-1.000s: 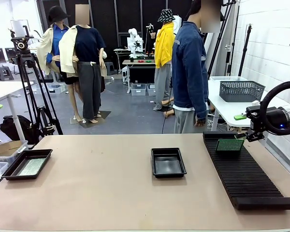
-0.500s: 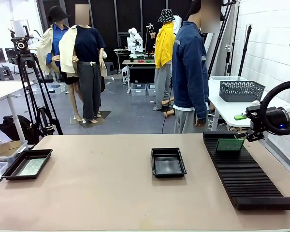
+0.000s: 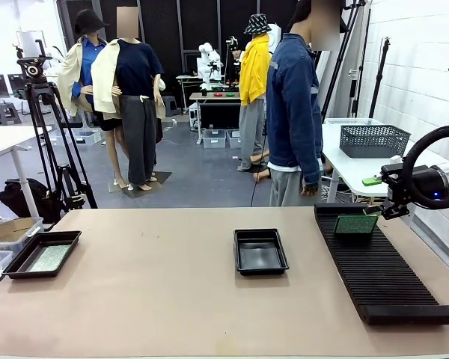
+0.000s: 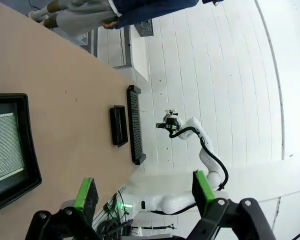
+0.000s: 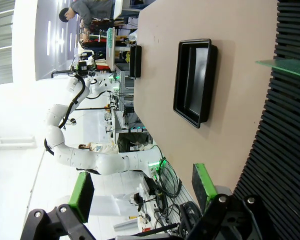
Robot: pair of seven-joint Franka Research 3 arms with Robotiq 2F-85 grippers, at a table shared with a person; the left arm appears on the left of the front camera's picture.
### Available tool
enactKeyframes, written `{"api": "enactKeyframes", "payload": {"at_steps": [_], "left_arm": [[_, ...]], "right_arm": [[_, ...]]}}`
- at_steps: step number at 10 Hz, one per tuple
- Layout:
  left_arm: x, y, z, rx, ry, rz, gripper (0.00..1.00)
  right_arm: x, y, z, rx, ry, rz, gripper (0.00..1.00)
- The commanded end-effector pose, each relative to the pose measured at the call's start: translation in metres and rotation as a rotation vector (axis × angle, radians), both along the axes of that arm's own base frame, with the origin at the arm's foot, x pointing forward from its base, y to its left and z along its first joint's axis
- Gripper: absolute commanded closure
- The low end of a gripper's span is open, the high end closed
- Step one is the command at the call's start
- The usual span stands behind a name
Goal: Inspect and transfer BCBs to ESD trays.
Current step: Pick up the Blank PCB from the PCB Rack and place it in the right ESD tray.
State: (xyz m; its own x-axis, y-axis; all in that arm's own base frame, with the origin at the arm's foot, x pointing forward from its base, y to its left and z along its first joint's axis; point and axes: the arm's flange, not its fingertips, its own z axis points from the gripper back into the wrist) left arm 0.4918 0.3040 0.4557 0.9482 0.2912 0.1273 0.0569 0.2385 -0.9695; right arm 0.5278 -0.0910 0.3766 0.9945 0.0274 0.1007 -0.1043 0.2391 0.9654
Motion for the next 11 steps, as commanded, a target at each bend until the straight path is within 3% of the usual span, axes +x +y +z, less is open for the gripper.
{"api": "enactKeyframes", "payload": {"at_steps": [1,8,11], "left_arm": [[-0.002,-0.004,0.002,0.017,0.003,0.009,0.0],[-0.002,-0.004,0.002,0.017,0.003,0.009,0.0],[-0.002,-0.004,0.002,0.017,0.003,0.009,0.0]], "right_arm": [[0.0,0.002,0.001,0.004,0.008,-0.017,0.0],[0.0,0.0,0.0,0.0,0.0,0.0,0.0],[0.023,0.018,0.015,-0.128,-0.109,-0.022,0.0]]}}
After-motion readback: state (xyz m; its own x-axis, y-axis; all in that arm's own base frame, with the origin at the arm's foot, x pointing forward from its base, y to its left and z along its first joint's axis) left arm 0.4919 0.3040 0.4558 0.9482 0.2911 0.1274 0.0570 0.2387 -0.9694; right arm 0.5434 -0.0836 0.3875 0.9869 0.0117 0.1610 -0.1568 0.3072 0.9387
